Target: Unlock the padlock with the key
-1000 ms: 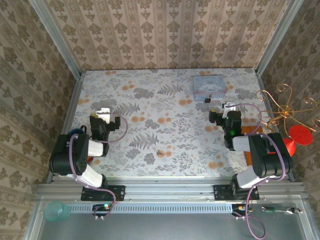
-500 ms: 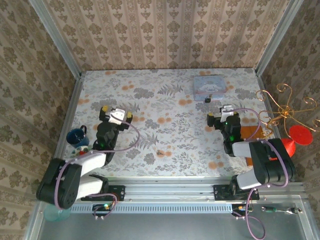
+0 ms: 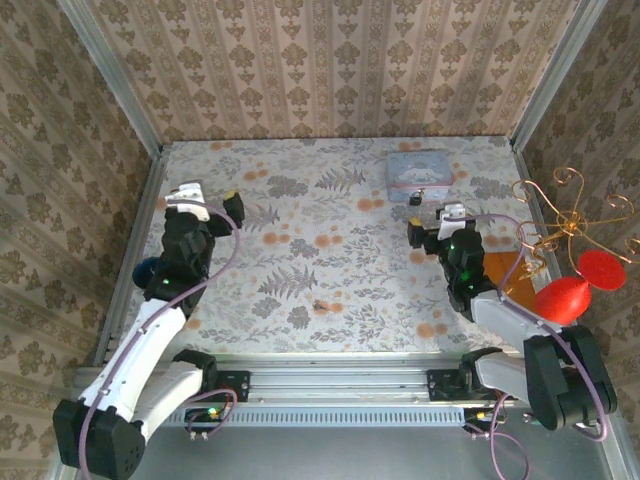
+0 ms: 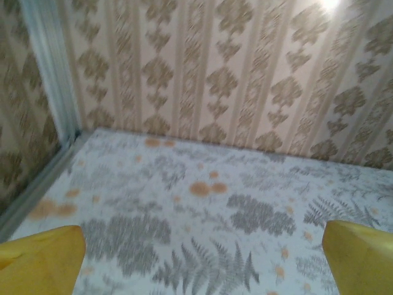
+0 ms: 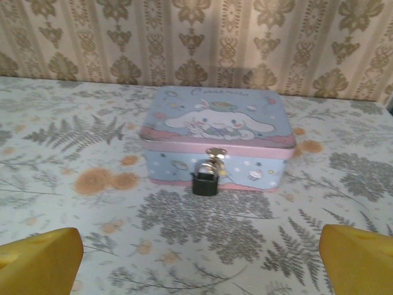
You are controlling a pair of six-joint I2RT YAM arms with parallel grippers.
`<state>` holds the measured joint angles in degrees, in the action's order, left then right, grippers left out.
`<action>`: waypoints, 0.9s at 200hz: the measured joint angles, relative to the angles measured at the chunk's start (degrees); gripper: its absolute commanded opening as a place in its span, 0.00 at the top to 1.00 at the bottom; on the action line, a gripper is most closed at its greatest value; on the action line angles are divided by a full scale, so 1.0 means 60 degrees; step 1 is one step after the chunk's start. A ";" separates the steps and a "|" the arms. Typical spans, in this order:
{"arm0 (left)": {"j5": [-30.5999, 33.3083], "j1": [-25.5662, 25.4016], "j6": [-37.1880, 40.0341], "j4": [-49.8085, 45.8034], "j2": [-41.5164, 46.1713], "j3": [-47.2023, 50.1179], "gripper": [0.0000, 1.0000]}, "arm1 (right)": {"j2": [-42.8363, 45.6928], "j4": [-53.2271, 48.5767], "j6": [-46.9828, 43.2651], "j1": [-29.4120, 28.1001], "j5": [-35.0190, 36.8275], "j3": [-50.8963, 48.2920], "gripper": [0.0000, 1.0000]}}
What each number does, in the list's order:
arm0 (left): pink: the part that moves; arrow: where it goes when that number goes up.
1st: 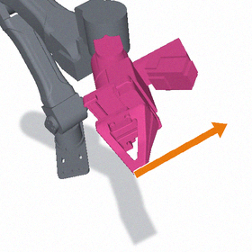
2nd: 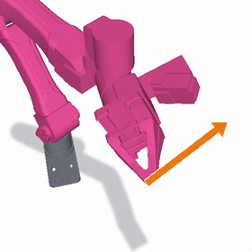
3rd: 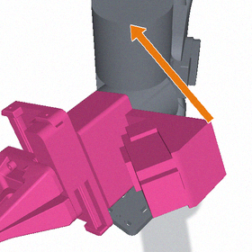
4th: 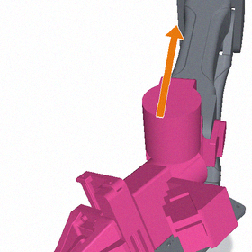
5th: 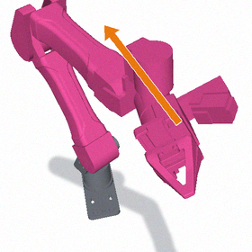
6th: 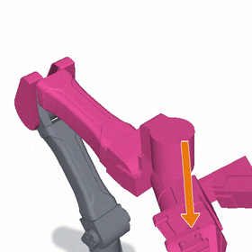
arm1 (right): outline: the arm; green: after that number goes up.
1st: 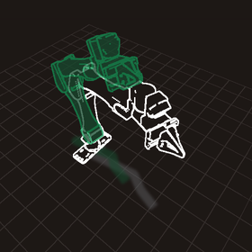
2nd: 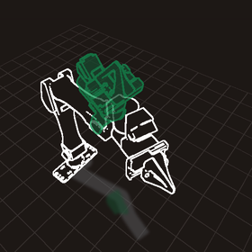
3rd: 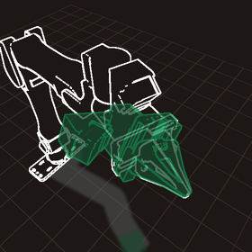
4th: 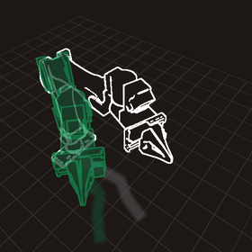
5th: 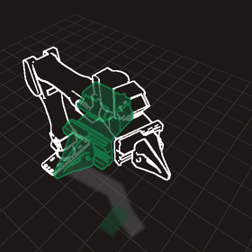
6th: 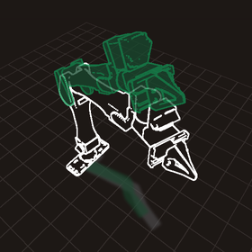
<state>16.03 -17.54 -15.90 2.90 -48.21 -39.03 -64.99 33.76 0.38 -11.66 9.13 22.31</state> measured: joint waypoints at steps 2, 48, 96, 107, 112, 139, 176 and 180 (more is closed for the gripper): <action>-0.0036 0.0040 -0.0120 -0.0168 0.0058 -0.0004 0.00 | 0.0036 -0.0157 0.0033 -0.0040 -0.0044 0.0109 0.00; -0.1297 0.0823 -0.1574 -0.1417 0.2361 0.1198 0.00 | 0.0787 -0.2492 0.1239 -0.0852 -0.1239 0.2189 0.00; -0.3217 0.1126 -0.1982 -0.1464 0.1872 0.1759 0.00 | 0.1115 -0.3945 0.3497 -0.1078 -0.1902 0.2481 0.00; -0.3439 0.0769 -0.2080 -0.1410 0.1526 0.1861 0.00 | 0.0951 -0.4510 0.3570 -0.1537 -0.1869 0.2776 0.00; -0.3519 0.0550 -0.2116 -0.1413 0.1435 0.1945 0.00 | 0.0852 -0.4747 0.3585 -0.1781 -0.1851 0.2929 0.00; -0.3486 -0.1100 -0.2138 -0.1687 0.1231 0.2320 0.00 | 0.0302 -0.5905 0.3585 -0.3340 -0.1351 0.3716 0.00; -0.2998 -0.1832 -0.1876 -0.2033 0.1341 0.2324 0.00 | -0.0659 -0.7038 0.3668 -0.5074 -0.0346 0.4266 0.00; -0.2947 -0.1832 -0.1840 -0.2065 0.1373 0.2328 0.00 | -0.0805 -0.7151 0.3697 -0.5227 -0.0240 0.4342 0.00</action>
<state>-1.65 -28.53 -26.94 -9.50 -39.97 -25.06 -69.82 -9.15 22.57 -43.03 7.68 48.36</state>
